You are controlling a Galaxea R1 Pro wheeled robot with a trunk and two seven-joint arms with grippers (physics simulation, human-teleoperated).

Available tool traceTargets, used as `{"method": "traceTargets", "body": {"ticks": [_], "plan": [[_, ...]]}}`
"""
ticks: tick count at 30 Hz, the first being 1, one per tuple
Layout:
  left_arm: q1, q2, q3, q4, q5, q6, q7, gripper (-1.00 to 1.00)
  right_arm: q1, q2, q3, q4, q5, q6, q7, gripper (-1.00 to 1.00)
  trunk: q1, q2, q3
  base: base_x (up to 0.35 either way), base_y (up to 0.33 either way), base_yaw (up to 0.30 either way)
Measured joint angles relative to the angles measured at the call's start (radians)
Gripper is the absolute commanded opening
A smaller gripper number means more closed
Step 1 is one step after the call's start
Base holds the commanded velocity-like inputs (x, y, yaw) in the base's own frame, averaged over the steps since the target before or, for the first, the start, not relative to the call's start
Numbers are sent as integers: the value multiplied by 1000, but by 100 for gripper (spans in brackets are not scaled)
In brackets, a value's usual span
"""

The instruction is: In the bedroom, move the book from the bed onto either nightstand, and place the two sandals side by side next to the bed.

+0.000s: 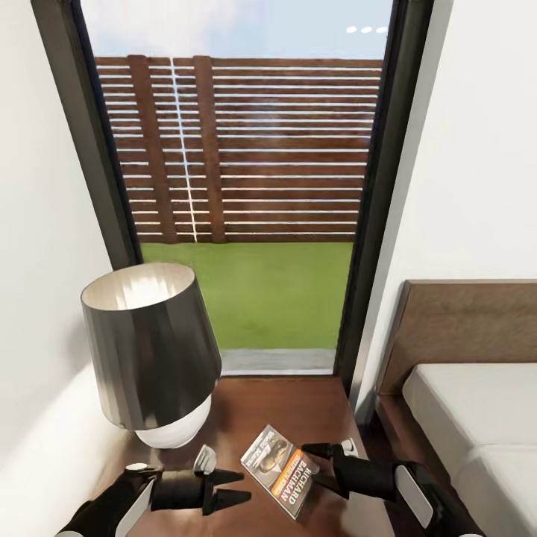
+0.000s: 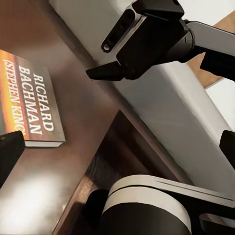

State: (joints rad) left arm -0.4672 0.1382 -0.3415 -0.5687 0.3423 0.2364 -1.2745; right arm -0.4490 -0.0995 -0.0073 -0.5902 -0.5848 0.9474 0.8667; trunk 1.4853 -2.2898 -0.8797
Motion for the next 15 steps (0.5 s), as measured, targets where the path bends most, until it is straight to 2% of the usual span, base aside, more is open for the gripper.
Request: {"method": "traceTargets", "body": {"ticks": [6,11,13,15], "plan": [[0,-1,-1,0,-1,0,5,100,0,0,0,-5,0,-3,1,100,-23,42,19,0,0,0],[0,-1,-2,0,-1,0,49,100,0,0,0,-10,1,-7,1,100,-42,77,34,0,0,0],[0,-2,-2,0,-1,0,59,100,1,0,0,-11,2,-19,1,100,-50,91,41,0,0,0],[0,-2,-2,0,-1,0,65,100,1,0,1,-11,3,-65,3,100,-58,105,47,0,0,0]]}}
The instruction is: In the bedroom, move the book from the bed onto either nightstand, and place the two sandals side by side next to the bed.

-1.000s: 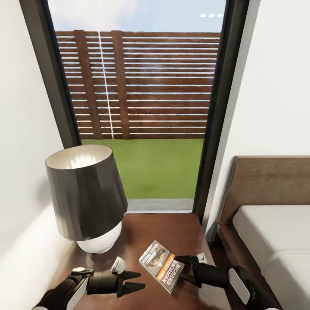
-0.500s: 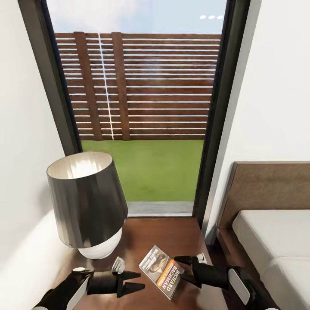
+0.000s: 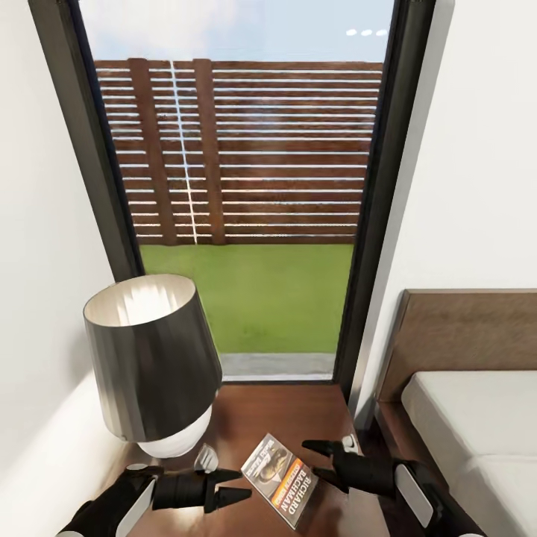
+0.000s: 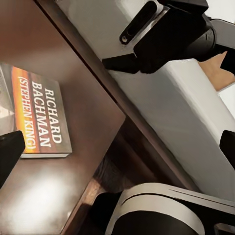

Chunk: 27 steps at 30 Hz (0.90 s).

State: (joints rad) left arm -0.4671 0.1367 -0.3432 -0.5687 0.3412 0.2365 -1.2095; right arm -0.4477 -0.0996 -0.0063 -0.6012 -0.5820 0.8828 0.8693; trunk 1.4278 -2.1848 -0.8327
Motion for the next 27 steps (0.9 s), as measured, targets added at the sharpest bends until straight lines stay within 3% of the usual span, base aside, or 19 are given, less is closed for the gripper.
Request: {"method": "traceTargets", "body": {"ticks": [3,11,14,16,20,23,27], "plan": [[0,-1,-1,0,0,0,8,100,2,-4,2,2,7,-83,2,100,-11,21,9,0,0,0],[0,-3,-3,1,-1,0,42,100,8,-12,2,12,19,-120,2,100,-42,77,34,0,0,0],[0,-3,-4,9,-2,-1,52,100,9,-21,2,17,32,-185,2,100,-54,98,44,0,0,0],[0,-4,-4,20,-3,-1,55,100,10,-39,2,19,55,-246,2,100,-61,112,50,0,0,0],[0,-6,-4,31,-4,-2,57,100,11,-78,2,27,150,-359,2,100,-77,140,63,0,0,0],[0,-6,-4,33,-5,-2,57,100,11,-84,3,68,211,-388,1,100,-88,161,72,0,0,0],[0,-6,-5,34,-5,-2,57,100,11,-87,3,149,248,-429,1,100,-104,189,85,0,0,0]]}}
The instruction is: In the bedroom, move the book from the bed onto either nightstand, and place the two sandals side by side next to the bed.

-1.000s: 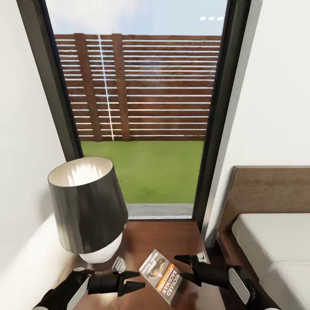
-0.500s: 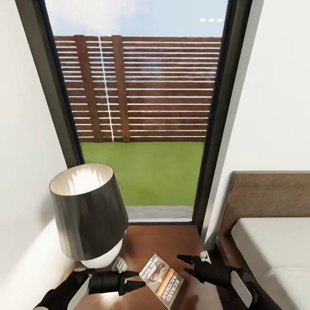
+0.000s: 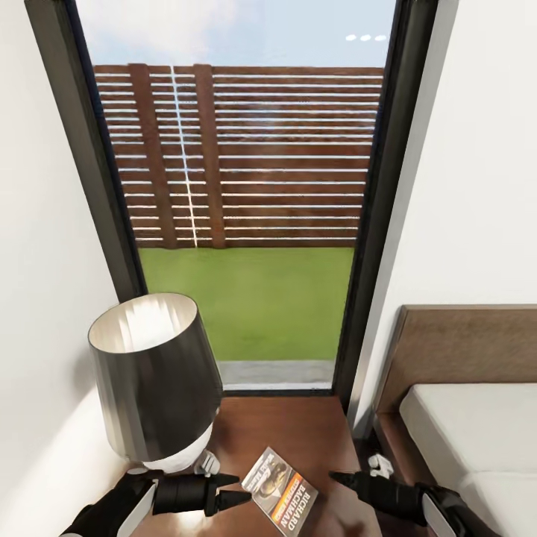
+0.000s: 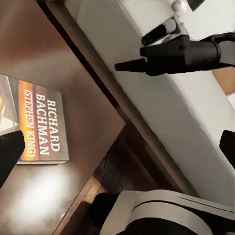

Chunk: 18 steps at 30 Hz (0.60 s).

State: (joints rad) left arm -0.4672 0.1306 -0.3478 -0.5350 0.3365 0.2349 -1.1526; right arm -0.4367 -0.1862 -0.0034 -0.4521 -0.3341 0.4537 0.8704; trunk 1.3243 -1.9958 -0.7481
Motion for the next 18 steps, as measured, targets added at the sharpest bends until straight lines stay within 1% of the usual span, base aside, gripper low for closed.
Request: {"method": "traceTargets", "body": {"ticks": [2,3,4,5,6,7,8,9,12,14,18], "plan": [[0,0,0,0,0,0,0,100,0,-1,0,32,12,-52,0,100,-8,14,6,0,0,0],[0,0,0,0,0,0,0,100,0,-2,-1,60,22,-108,-1,100,-11,21,9,0,0,0],[0,0,0,0,0,-1,0,100,0,-2,0,73,28,-130,-1,100,-15,28,13,0,0,0],[0,0,0,0,0,-1,0,100,0,-2,0,102,41,-174,-1,100,-19,35,16,0,0,0],[0,0,-1,0,0,-1,0,100,0,-2,1,134,59,-217,-1,100,-23,42,19,0,0,0],[0,0,0,0,0,-1,1,100,0,-2,1,180,96,-276,-4,100,-27,49,22,0,0,0],[0,0,0,0,0,-1,1,100,0,-2,1,206,124,-308,-7,100,-31,56,25,0,0,0],[0,0,0,0,0,-1,1,100,0,-2,1,217,140,-321,-9,100,-35,63,28,0,0,0],[0,0,-1,2,0,-2,1,100,0,0,1,259,233,-370,-12,100,-46,84,38,0,0,0],[0,0,-1,12,0,-4,1,100,0,0,1,273,264,-380,-13,100,-54,98,44,0,0,0],[1,0,-1,57,-1,-26,0,100,0,1,1,287,288,-388,-12,100,-69,126,56,0,0,0]]}}
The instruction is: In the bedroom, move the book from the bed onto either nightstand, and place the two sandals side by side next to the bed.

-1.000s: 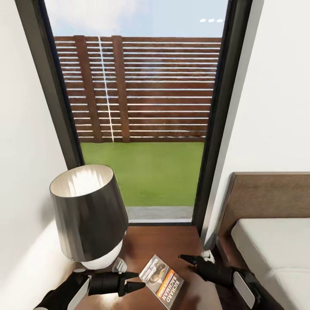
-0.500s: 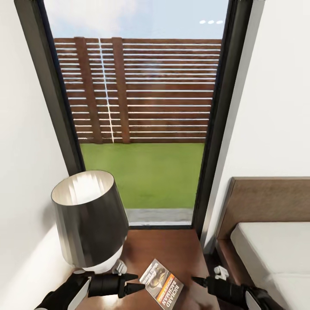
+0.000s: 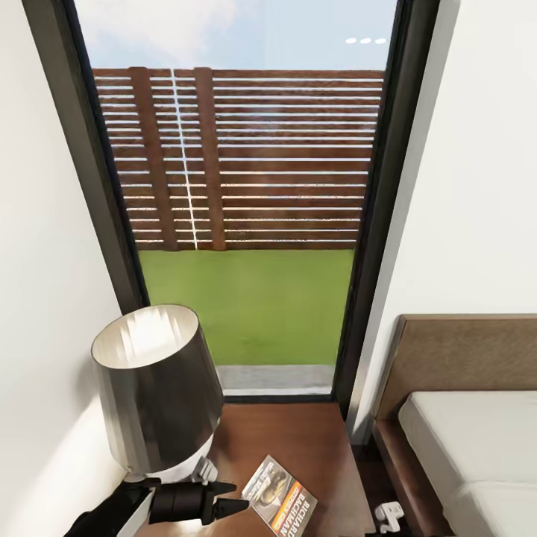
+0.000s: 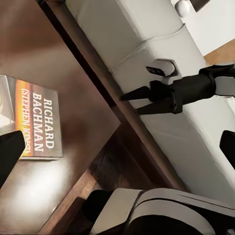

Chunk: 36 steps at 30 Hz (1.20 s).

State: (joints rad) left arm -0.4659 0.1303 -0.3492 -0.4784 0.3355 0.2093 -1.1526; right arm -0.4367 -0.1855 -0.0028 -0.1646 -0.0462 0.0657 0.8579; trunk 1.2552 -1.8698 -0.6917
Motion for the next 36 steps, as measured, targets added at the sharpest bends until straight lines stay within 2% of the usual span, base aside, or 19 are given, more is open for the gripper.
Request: {"method": "traceTargets", "body": {"ticks": [4,18,21,23,27,30,32,35,36], "plan": [[0,0,1,22,1,-23,-2,100,0,0,0,5,8,-2,2,100,-15,28,13,0,0,0],[0,0,1,33,1,-30,0,100,0,1,0,12,10,-3,2,100,-69,126,56,0,0,0],[0,-3,0,131,0,-59,2,100,0,1,0,77,10,-7,2,100,-81,147,66,0,0,0],[1,-10,-3,273,0,-170,2,100,0,-1,2,148,11,-35,1,100,-88,161,72,0,0,0],[3,-14,0,420,6,-303,3,100,2,-1,-1,220,10,-90,0,100,-104,189,85,0,0,0],[47,-15,-2,447,7,-335,53,100,28,-1,-1,235,9,-102,-2,100,-115,210,94,0,0,0],[123,-33,-10,455,3,-353,197,100,83,-2,3,240,10,-106,-3,100,-123,224,100,0,0,0],[151,-53,-1,457,4,-357,295,100,109,-1,-1,242,8,-108,-3,100,-134,245,110,0,0,0],[155,-56,0,457,5,-357,310,100,115,-1,-1,242,8,-108,-3,100,-138,252,113,0,0,0]]}}
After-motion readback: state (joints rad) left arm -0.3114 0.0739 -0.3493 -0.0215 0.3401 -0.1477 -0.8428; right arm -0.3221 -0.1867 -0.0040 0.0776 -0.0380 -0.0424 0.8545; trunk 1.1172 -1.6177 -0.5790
